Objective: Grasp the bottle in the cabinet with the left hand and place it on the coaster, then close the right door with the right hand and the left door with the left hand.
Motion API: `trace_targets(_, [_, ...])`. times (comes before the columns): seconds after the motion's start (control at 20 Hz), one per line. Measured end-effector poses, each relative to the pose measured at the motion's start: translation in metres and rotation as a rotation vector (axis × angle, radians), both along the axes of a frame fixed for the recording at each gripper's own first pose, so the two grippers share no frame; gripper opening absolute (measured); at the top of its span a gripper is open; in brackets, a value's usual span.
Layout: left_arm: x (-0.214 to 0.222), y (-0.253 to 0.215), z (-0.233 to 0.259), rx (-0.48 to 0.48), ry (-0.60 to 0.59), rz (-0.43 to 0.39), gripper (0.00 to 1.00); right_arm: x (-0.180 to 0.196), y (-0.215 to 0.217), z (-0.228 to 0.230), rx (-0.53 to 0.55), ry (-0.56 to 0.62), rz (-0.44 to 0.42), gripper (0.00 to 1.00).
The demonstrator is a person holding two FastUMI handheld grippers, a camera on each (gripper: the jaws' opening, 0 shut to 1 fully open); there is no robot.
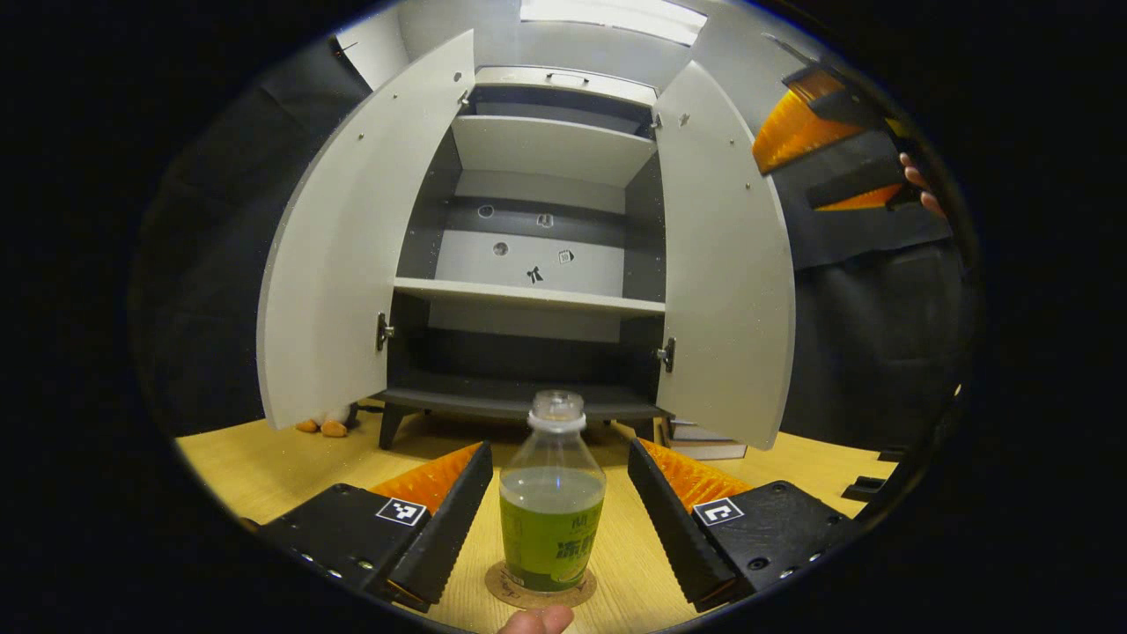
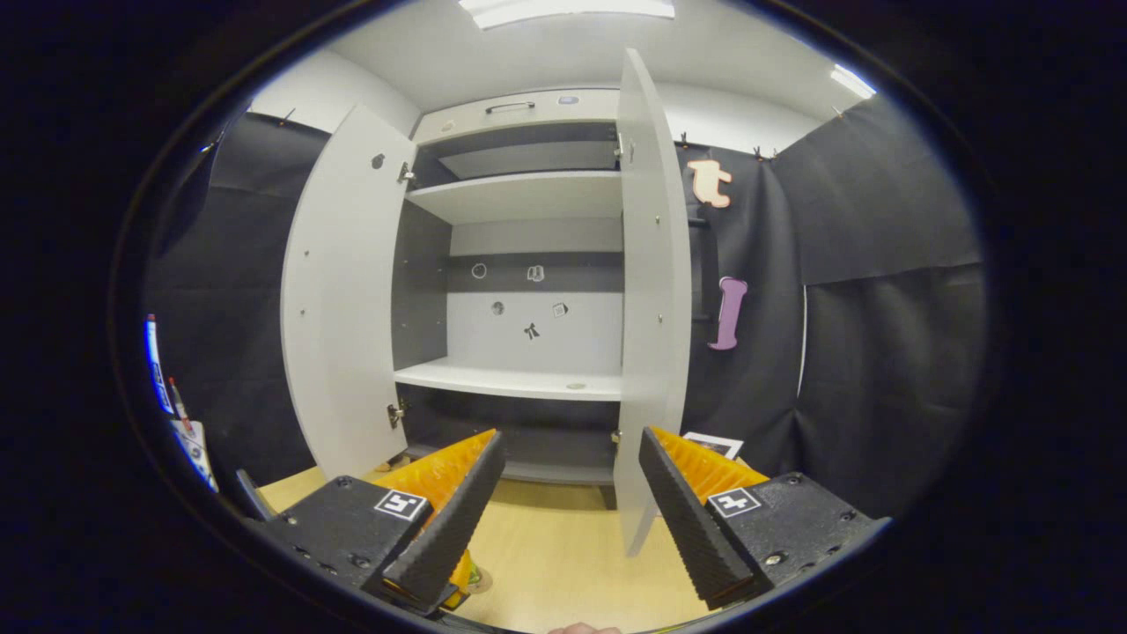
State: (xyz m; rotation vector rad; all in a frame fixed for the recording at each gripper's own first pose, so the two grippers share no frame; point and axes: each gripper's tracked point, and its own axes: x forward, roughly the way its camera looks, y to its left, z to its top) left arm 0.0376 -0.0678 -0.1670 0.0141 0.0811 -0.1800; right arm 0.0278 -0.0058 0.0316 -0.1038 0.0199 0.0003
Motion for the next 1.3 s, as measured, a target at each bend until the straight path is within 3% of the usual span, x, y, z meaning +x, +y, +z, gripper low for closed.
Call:
trace_targets(0.25, [0.006,0.000,0.064,0.005,-0.046,-0.034,0.94,0.005,0.000,-0.012,0.043,-0.010,0.011,0.99])
trace_targets(0.4, [0.005,0.004,0.076,0.008,-0.012,-0.043,0.98,0.008,-0.008,-0.026,0.086,-0.005,-0.014,1.00])
trace_targets(0.45, [0.002,0.007,0.078,0.006,0.007,-0.038,0.94,0.008,-0.012,-0.030,0.101,-0.007,-0.024,0.99])
trace_targets(0.6, [-0.009,0.004,0.074,0.009,0.072,-0.063,0.94,0.011,-0.036,-0.040,0.134,0.036,-0.049,1.00])
trace_targets(1.0, [-0.024,0.023,0.071,0.047,0.096,-0.007,0.94,0.034,-0.156,0.112,0.045,-0.206,-0.259,1.00])
trace_targets(1.3, [-0.034,0.028,0.065,0.057,0.104,0.034,0.94,0.077,-0.165,0.145,-0.014,-0.232,-0.276,1.00])
